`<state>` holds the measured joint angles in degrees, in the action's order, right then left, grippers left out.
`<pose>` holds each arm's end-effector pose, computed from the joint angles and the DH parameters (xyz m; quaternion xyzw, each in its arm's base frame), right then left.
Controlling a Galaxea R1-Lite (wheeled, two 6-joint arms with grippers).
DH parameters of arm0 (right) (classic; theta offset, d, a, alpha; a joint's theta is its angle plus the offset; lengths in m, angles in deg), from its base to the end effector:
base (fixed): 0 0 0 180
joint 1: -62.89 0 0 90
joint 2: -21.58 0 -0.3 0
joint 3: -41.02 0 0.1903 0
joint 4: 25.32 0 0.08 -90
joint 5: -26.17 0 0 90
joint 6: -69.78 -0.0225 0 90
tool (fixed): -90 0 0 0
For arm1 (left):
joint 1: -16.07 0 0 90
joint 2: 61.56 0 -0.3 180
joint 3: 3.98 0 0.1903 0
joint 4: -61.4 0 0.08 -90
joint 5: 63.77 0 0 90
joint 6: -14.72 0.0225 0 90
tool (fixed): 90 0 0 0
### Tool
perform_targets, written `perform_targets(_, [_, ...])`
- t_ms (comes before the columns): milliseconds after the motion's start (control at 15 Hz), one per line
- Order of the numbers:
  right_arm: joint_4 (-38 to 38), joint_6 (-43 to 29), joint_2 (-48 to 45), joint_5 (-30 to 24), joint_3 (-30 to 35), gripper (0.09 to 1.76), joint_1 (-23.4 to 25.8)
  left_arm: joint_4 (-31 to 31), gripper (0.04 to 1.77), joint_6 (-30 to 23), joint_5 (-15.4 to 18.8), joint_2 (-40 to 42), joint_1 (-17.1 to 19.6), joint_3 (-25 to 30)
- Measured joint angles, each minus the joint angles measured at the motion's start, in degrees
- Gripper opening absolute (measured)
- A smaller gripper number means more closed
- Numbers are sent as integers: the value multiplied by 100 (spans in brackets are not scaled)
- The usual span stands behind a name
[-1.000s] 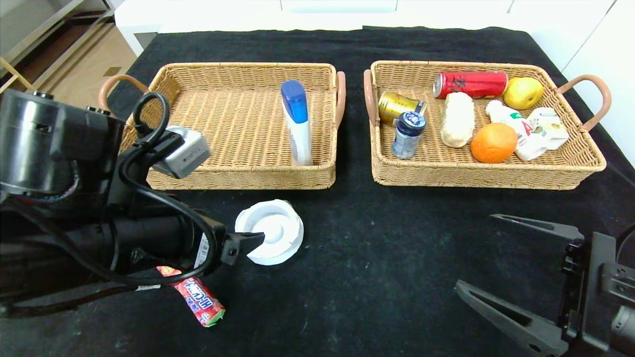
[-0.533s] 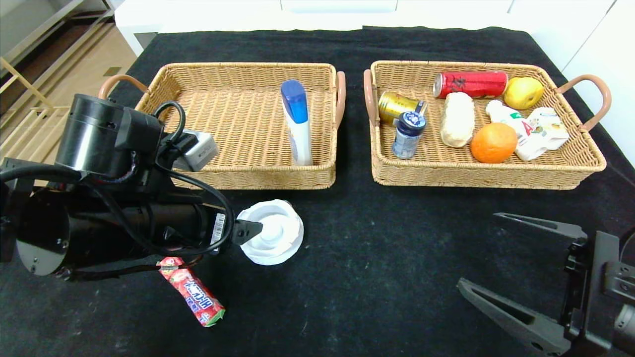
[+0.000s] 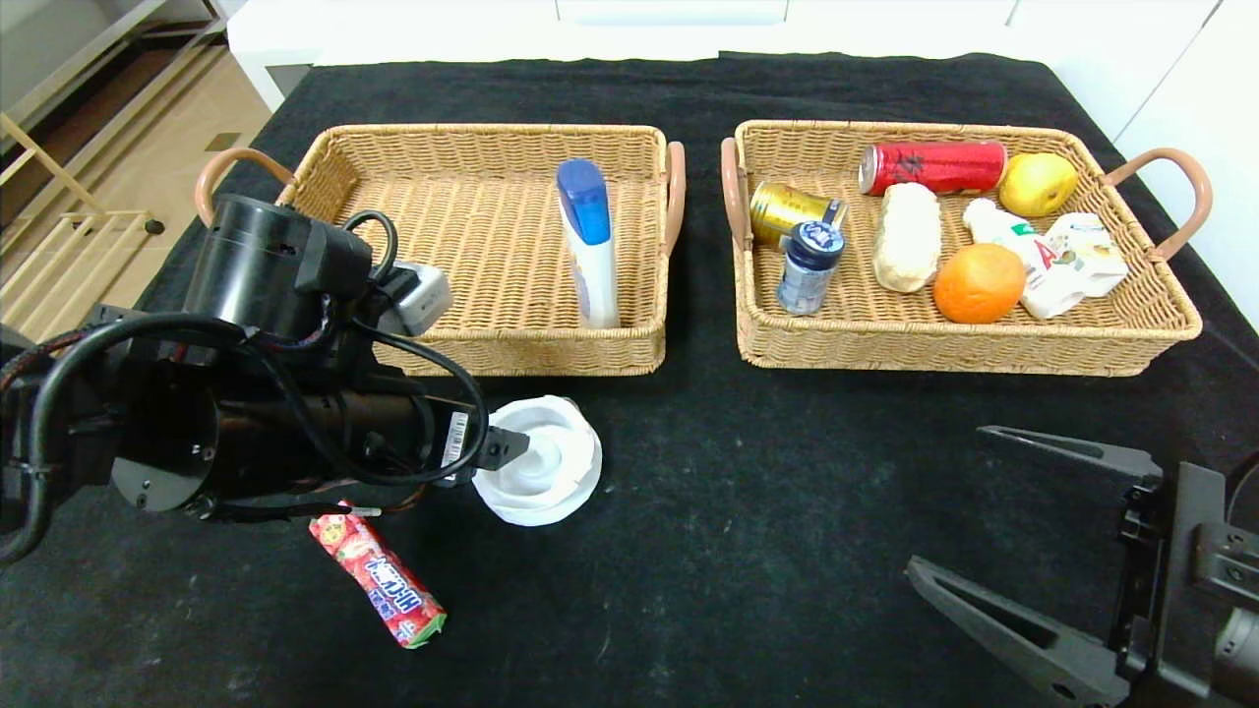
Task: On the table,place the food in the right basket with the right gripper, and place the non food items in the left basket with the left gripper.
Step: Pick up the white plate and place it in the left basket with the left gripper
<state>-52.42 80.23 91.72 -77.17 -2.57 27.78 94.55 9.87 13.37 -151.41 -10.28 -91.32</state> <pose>0.1362 0.1021 0.1981 -0.0821 -0.0421 0.4082 0.9082 0.2461 -0.1163 0.2322 0.0626 0.2929 -0.0995 0.9489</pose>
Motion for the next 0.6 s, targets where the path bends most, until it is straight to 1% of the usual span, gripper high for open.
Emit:
perform_targets(533, [4, 7, -2, 4, 9, 171, -4, 0, 172, -2, 18, -105, 0, 69])
perform_targets(600, [4, 10, -9, 0, 9, 171, -9, -2, 159, -5, 18, -110, -2, 72])
